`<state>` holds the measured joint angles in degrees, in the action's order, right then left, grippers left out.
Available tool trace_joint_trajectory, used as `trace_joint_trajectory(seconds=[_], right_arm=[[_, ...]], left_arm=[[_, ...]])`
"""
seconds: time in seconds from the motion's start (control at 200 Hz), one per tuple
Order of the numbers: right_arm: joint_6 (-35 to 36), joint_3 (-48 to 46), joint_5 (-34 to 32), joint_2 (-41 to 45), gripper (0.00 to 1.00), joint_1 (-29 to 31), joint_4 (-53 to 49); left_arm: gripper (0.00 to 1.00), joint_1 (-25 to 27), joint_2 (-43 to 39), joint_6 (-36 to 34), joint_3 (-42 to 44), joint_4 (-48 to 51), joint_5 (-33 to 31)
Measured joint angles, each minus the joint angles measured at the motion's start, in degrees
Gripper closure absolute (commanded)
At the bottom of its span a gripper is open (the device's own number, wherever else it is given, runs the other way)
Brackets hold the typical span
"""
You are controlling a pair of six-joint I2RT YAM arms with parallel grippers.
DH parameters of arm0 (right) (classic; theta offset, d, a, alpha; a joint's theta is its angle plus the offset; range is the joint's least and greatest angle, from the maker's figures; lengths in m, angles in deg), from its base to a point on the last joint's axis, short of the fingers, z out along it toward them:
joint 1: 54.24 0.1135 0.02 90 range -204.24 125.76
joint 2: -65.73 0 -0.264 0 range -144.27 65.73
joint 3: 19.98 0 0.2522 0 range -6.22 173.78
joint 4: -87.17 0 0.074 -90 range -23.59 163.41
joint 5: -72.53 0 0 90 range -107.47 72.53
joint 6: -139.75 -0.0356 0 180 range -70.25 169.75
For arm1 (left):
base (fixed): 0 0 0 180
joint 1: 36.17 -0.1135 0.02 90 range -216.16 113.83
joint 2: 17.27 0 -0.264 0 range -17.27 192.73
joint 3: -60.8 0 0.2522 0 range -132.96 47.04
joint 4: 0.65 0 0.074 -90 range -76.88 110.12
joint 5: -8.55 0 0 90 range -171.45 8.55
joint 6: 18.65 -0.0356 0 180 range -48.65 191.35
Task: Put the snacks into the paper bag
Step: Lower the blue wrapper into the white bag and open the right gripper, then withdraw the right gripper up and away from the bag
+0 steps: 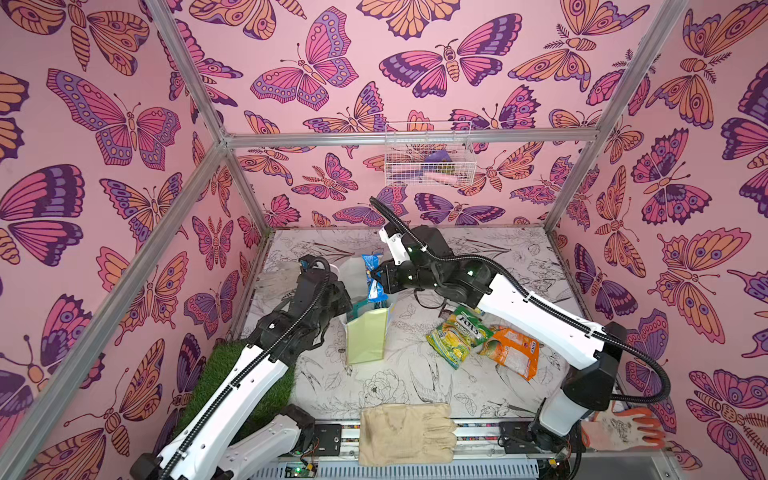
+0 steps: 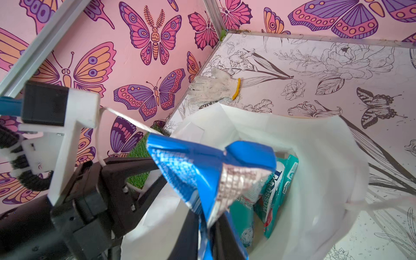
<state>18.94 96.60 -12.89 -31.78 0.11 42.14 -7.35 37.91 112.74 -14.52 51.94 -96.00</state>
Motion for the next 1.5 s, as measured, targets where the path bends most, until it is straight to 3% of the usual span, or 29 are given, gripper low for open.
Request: trace_joint_trajectory(seconds=[0.2, 0.23, 0.245, 0.26, 0.601, 0.821, 1.062, 1.502], right_arm=[[-0.42, 0.0, 0.04, 0.02, 0.38, 0.96, -0.04], [-0.35, 0.0, -0.13, 0.04, 0.22, 1.25, -0.04], [-0.22, 0.0, -0.26, 0.11, 0.05, 1.38, -0.04], [-0.24, 0.0, -0.44, 0.15, 0.0, 1.55, -0.04], [-0.07, -1.99, -6.49, 8.7, 0.01, 2.27, -0.17], [-1.86, -14.36, -10.05, 19.34, 0.01, 0.87, 4.37], [-16.04, -33.16, -4.66, 28.3, 0.01, -14.71, 13.4], [-23.26, -46.99, 0.24, 40.22, 0.01, -24.92, 16.11]], left_arm=[[1.0, 0.0, 0.0, 0.0, 0.0, 0.0, 0.0], [1.0, 0.0, 0.0, 0.0, 0.0, -0.02, 0.0], [1.0, 0.0, 0.0, 0.0, 0.0, -0.02, 0.0], [1.0, 0.0, -0.02, 0.0, 0.0, 0.0, 0.0], [1.0, -0.04, 0.0, 0.02, 0.0, 0.02, 0.0], [1.0, -0.04, 0.0, 0.02, 0.0, 0.02, 0.0], [1.0, -0.04, 0.0, 0.04, 0.0, 0.02, 0.02], [1.0, -0.04, 0.0, 0.04, 0.0, 0.02, 0.02]])
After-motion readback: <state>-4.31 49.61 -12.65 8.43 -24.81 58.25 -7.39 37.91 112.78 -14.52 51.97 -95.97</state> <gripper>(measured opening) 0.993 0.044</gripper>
